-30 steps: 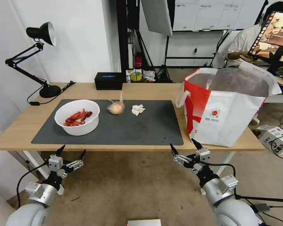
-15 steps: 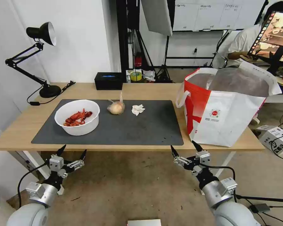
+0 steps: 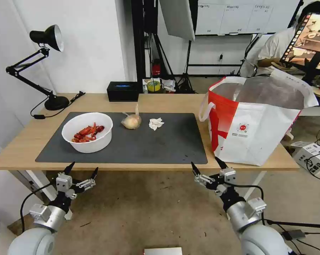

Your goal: Pick up the trash from the table and place it into the takeout bag.

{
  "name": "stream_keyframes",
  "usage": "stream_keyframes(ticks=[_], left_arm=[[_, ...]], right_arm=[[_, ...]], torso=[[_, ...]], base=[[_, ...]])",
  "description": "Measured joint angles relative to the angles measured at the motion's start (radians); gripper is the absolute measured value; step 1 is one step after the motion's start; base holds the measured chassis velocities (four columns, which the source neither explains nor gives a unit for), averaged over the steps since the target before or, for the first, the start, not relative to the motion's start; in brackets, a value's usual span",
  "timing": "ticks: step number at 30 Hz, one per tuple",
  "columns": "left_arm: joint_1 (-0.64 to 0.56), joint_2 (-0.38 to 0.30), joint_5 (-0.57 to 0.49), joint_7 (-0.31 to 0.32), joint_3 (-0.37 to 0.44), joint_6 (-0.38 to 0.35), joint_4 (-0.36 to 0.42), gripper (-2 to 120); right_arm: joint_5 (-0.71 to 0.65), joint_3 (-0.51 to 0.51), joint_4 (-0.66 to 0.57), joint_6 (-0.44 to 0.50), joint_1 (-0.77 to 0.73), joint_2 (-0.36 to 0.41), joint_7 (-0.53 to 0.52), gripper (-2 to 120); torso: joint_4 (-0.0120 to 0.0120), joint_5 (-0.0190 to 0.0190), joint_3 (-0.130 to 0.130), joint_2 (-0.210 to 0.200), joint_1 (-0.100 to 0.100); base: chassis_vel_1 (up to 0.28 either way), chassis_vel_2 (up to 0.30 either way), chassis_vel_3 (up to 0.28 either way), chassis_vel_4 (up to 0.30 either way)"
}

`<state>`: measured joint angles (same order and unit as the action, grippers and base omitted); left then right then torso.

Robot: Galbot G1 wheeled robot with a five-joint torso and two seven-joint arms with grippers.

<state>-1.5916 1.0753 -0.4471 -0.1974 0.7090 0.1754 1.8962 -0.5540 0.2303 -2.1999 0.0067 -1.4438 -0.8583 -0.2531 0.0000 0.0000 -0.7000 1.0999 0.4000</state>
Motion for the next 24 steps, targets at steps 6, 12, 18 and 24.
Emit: stream_keyframes(ticks=[6, 12, 18, 24], left_arm=[[0.0, 0.0, -0.002, 0.001, 0.0, 0.0, 0.009, 100], [-0.007, 0.001, -0.003, 0.005, 0.01, 0.0, 0.024, 100], [-0.027, 0.003, -0.005, 0.007, 0.03, -0.001, 0.04, 100], [-0.047, 0.012, -0.004, 0.008, 0.042, -0.001, 0.048, 100]], right_arm=[[-0.059, -0.064, 0.021, -0.052, 0.136, 0.043, 0.015, 100], [-0.111, -0.199, 0.085, -0.101, 0.336, 0.054, 0.004, 100], [-0.185, -0.418, 0.245, -0.146, 0.636, -0.009, -0.05, 100], [-0.247, -0.563, 0.426, -0.188, 0.884, -0.117, -0.112, 100]], torso=[[-0.0001, 0.0, 0.0, 0.0, 0.0], [-0.0001, 0.0, 0.0, 0.0, 0.0], [0.0, -0.0001, 0.0, 0.0, 0.0], [0.0001, -0.0003, 0.0, 0.0, 0.0]], base=[[0.0, 0.0, 0.0, 0.0], [0.0, 0.0, 0.0, 0.0], [0.0, 0.0, 0.0, 0.0], [0.0, 0.0, 0.0, 0.0]])
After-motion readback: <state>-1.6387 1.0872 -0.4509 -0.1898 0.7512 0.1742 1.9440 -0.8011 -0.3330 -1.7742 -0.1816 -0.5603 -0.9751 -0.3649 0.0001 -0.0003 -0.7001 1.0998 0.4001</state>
